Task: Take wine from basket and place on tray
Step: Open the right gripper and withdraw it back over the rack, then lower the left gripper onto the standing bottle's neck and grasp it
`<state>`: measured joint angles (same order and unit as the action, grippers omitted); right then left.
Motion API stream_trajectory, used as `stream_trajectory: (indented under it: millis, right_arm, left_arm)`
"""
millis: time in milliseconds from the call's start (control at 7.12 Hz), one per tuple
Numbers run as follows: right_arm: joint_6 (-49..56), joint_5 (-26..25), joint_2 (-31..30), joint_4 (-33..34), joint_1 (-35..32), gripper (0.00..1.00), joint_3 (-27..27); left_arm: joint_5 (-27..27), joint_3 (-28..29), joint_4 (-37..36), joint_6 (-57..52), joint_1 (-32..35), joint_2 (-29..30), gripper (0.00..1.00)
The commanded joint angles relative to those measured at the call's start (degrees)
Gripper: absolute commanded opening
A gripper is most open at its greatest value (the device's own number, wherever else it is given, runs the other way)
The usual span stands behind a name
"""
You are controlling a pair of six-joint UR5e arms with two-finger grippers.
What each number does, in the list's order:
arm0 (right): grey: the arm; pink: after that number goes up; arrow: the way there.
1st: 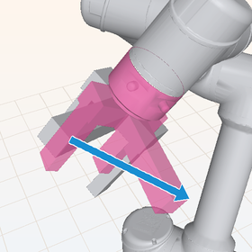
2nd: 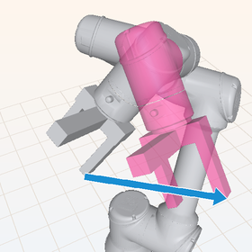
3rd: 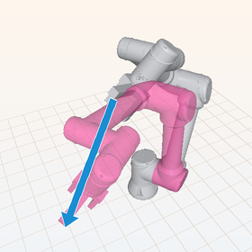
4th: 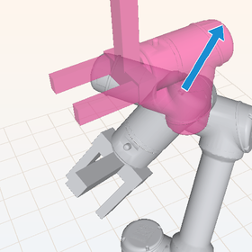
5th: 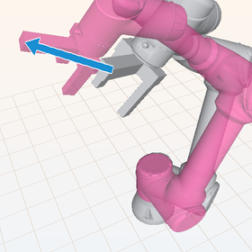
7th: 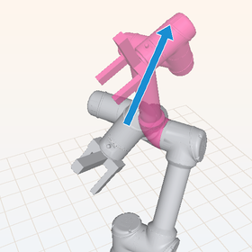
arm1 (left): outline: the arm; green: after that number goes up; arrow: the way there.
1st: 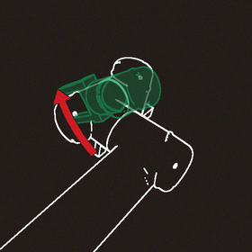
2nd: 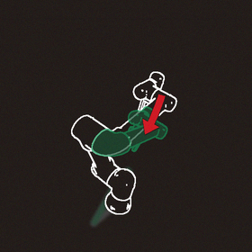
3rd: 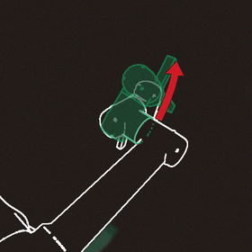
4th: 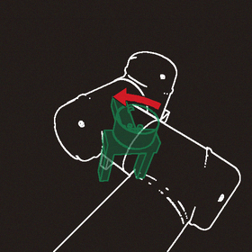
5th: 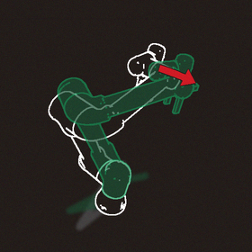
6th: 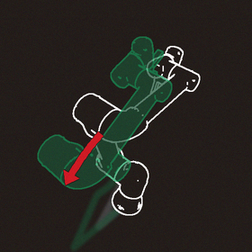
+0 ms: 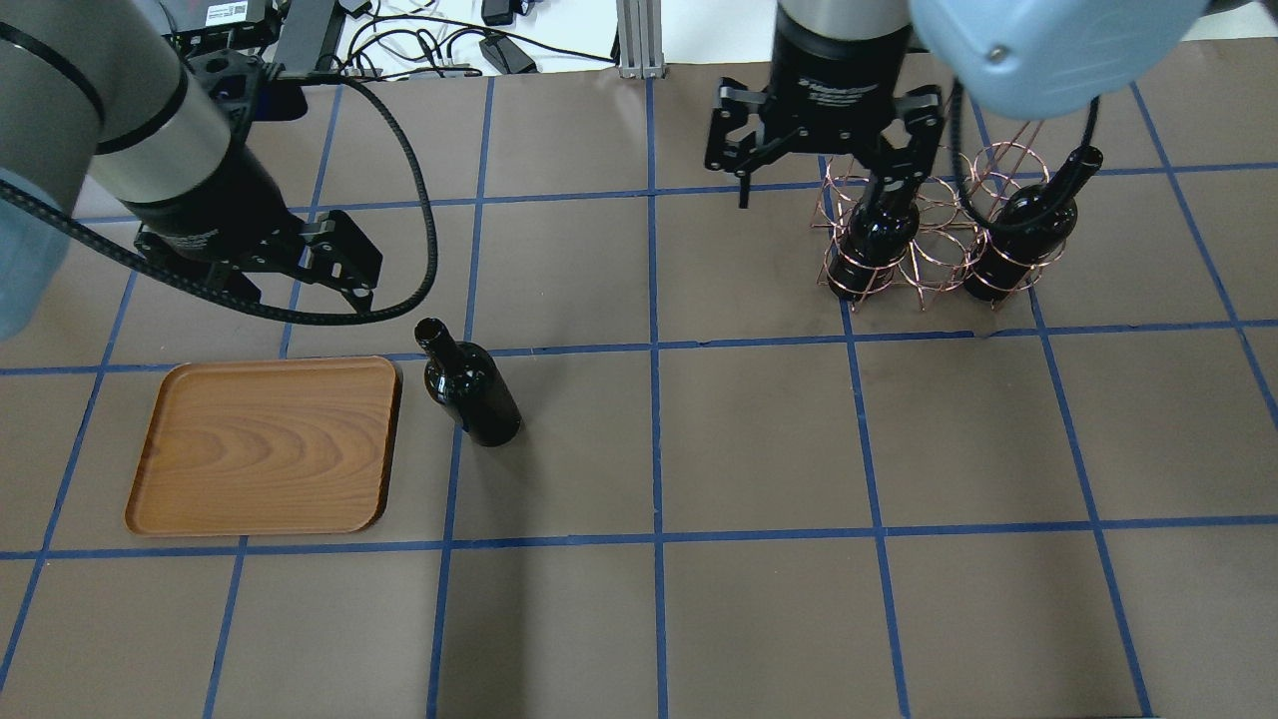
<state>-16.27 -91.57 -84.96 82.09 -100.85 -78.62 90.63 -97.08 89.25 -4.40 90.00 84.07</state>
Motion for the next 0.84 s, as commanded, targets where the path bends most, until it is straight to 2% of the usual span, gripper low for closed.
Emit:
stream_trajectory:
  millis: [0, 140, 281, 561, 702]
  right_arm:
    - [6.78, -0.90, -7.72, -0.71, 4.34, 0.89, -9.38]
    - [8.43, -1.15, -9.51, 4.52, 5.12, 1.00, -11.71]
    - [11.06, -3.85, -9.61, 6.66, 5.65, 1.00, -11.65]
    - [11.08, -2.83, -9.35, 6.86, 6.19, 1.00, -10.07]
    - [10.56, -2.74, -9.35, 9.73, 6.10, 1.00, -10.24]
  left_arm:
    - [-0.01, -2.83, -8.07, 1.14, 6.48, 2.23, 1.00]
    - [0.07, -4.86, -9.34, 0.62, 6.93, 2.76, 1.00]
    - [0.08, -5.75, -9.35, 0.18, 6.94, 3.20, 1.00]
    - [0.08, -6.20, -12.14, 0.18, 6.94, 5.30, 1.00]
    - [0.08, -6.28, -12.43, 0.09, 6.94, 6.79, 1.00]
